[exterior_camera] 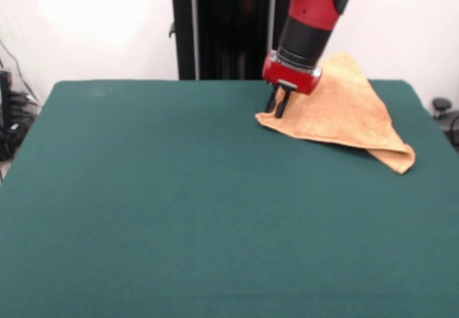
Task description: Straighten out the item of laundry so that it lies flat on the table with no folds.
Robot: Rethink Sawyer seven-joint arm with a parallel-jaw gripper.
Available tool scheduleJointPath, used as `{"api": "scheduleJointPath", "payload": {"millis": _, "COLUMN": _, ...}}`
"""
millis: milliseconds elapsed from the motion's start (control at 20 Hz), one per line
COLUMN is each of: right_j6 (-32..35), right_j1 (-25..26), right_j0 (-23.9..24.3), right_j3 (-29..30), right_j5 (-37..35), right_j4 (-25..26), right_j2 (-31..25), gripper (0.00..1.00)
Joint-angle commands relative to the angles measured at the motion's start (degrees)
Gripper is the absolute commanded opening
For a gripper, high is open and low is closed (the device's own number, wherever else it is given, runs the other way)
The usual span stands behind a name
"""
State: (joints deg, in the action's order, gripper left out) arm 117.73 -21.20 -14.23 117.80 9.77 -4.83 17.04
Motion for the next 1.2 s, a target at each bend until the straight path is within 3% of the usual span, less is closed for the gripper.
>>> {"api": "scheduleJointPath", "payload": {"millis": 50, "right_j6": 7.0, "right_j1": 6.2, "right_j0": 2.5, "right_j3": -8.3, "right_j5": 3.3, "right_j4": 0.4, "right_j2": -8.2, "gripper": 0.00}}
{"api": "scheduleJointPath", "payload": {"millis": 400, "right_j6": 0.3, "right_j1": 4.5, "right_j0": 9.8, "right_j3": -12.6, "right_j5": -4.8, "right_j4": 7.4, "right_j2": -11.7, "gripper": 0.00}}
{"api": "scheduleJointPath", "payload": {"millis": 1200, "right_j6": 0.4, "right_j1": 2.8, "right_j0": 13.5, "right_j3": -17.5, "right_j5": -14.1, "right_j4": 13.5, "right_j2": -14.2, "gripper": 0.00}}
